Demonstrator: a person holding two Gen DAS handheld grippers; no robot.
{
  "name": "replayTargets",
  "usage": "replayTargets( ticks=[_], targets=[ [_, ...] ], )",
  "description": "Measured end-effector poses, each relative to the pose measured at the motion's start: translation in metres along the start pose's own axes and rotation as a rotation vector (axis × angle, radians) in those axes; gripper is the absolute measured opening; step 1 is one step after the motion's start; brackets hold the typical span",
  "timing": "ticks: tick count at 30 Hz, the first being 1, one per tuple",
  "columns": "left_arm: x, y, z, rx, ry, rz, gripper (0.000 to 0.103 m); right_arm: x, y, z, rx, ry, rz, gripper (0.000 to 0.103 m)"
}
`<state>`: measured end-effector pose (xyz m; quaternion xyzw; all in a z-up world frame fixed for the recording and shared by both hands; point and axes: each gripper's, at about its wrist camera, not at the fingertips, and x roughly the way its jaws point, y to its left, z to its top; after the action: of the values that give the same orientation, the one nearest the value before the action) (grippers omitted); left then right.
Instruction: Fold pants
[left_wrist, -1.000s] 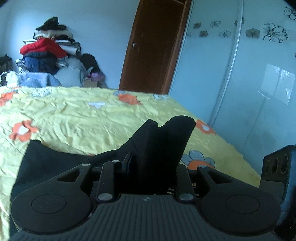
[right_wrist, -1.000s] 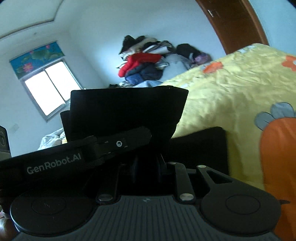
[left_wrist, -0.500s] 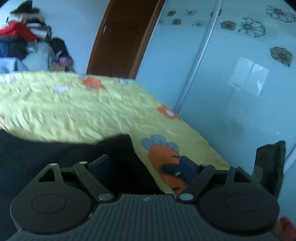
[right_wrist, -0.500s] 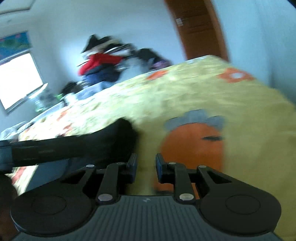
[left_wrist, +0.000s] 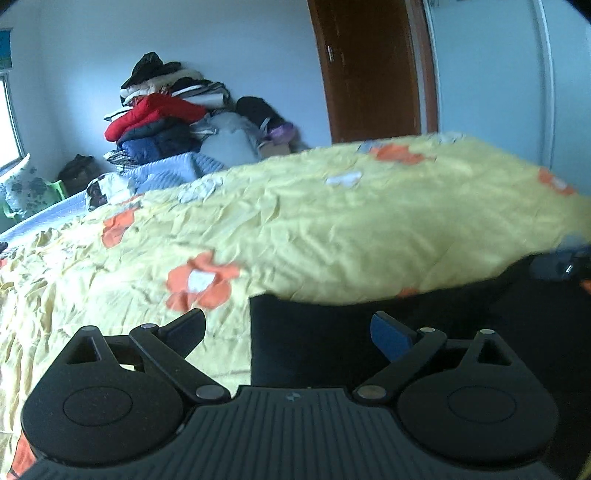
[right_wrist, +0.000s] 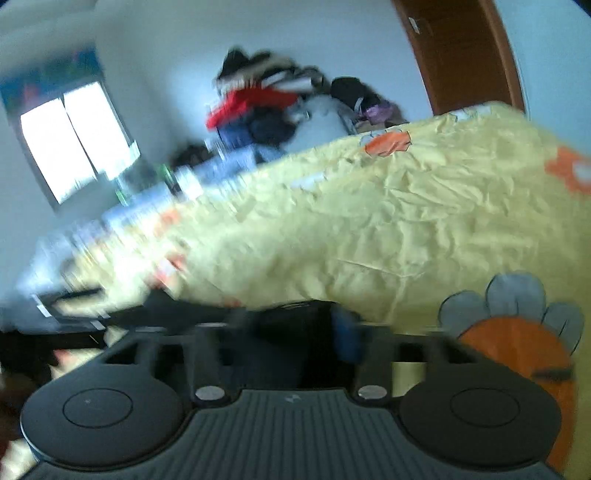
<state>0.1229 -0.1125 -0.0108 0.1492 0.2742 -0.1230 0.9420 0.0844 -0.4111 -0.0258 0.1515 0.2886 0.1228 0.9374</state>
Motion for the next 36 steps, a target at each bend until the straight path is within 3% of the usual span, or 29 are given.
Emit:
replayTargets(
  ticks=[1, 5, 7, 10, 13, 15, 17, 19, 20, 24, 28, 29, 31, 33, 36],
  targets=[
    [0.005, 0.001, -0.004, -0.006, 0.007, 0.009, 0.098, -0.001, 0.007, -0.001, -0.066, -0.004, -0.043, 0.019],
    [0.025, 0.008, -0.008, -0.082, 0.032, 0.050, 0.099, -0.007, 0.017, 0.000, -0.167, -0.067, -0.146, 0.012],
    [0.032, 0.014, -0.008, -0.123, 0.061, 0.058, 0.099, -0.001, 0.018, 0.001, -0.216, -0.064, -0.216, 0.012],
    [0.023, 0.020, -0.010, -0.143, 0.050, 0.053, 0.097, -0.001, 0.018, 0.002, -0.187, -0.085, -0.239, 0.012],
    [0.006, 0.021, -0.009, -0.158, 0.017, 0.058, 0.097, -0.024, 0.038, 0.003, -0.211, -0.127, -0.131, 0.012],
    [-0.001, 0.017, -0.007, -0.182, 0.016, -0.003, 0.097, -0.022, 0.059, 0.003, -0.275, -0.069, 0.001, 0.012],
    [-0.001, 0.007, -0.006, -0.157, 0.033, -0.070, 0.098, -0.002, 0.079, -0.002, -0.370, 0.042, 0.064, 0.012],
    [0.004, -0.003, -0.008, -0.114, 0.050, -0.081, 0.098, 0.024, 0.083, -0.009, -0.468, 0.113, -0.025, 0.011],
    [0.009, -0.004, -0.010, -0.105, 0.060, -0.064, 0.098, 0.032, 0.072, -0.009, -0.459, 0.099, -0.043, 0.011],
    [0.019, 0.013, -0.017, -0.205, 0.101, -0.072, 0.100, 0.028, 0.025, 0.001, -0.157, 0.058, -0.001, 0.011],
    [0.010, 0.019, -0.023, -0.229, 0.096, -0.069, 0.100, -0.006, 0.048, -0.007, -0.261, 0.005, -0.052, 0.015],
    [0.010, 0.019, -0.024, -0.214, 0.094, -0.070, 0.101, -0.013, 0.053, -0.009, -0.283, 0.001, -0.031, 0.015],
    [0.014, 0.016, -0.027, -0.195, 0.098, -0.068, 0.103, -0.017, 0.057, -0.015, -0.317, 0.060, 0.030, 0.015],
    [0.017, 0.021, -0.028, -0.231, 0.112, -0.087, 0.103, -0.009, 0.055, -0.025, -0.363, 0.092, 0.014, 0.015],
    [0.016, 0.026, -0.031, -0.241, 0.117, -0.091, 0.103, -0.011, 0.043, -0.027, -0.254, 0.053, 0.050, 0.015]
  ],
)
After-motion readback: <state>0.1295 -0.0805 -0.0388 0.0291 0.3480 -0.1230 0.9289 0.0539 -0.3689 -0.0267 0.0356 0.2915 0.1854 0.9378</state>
